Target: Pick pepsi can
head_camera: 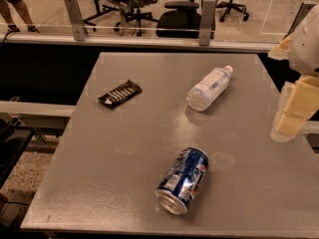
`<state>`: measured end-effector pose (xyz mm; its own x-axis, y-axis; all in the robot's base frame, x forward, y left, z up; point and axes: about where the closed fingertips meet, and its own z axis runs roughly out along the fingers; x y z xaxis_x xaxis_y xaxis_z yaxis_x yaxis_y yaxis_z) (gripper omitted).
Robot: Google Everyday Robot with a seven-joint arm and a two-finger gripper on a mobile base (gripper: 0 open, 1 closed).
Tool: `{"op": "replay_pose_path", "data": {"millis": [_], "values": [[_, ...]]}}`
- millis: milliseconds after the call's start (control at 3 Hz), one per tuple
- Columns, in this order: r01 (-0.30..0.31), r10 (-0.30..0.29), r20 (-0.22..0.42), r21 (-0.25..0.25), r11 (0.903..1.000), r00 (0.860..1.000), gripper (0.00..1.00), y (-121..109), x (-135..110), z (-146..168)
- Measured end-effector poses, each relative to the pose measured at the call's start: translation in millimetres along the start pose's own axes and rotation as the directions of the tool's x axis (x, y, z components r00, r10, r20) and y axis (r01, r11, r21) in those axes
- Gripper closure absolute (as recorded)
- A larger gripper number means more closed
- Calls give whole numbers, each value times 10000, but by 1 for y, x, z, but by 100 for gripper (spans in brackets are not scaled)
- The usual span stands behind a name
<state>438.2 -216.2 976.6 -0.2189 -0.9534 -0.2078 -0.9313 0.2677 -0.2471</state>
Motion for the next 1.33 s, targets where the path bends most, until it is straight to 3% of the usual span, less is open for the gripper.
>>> {"op": "replay_pose_path", "data": {"millis": [333, 667, 1000, 1333], "values": [[35, -35, 27, 18, 10000, 10000, 0, 0, -1, -1], [949, -948, 307, -48, 9955, 9950, 0, 7, -13, 4], [2431, -2380, 1059, -376, 9693, 9655, 0, 22, -34, 14], [3976, -3791, 1836, -759, 9144, 9070, 0, 44, -57, 23]]}}
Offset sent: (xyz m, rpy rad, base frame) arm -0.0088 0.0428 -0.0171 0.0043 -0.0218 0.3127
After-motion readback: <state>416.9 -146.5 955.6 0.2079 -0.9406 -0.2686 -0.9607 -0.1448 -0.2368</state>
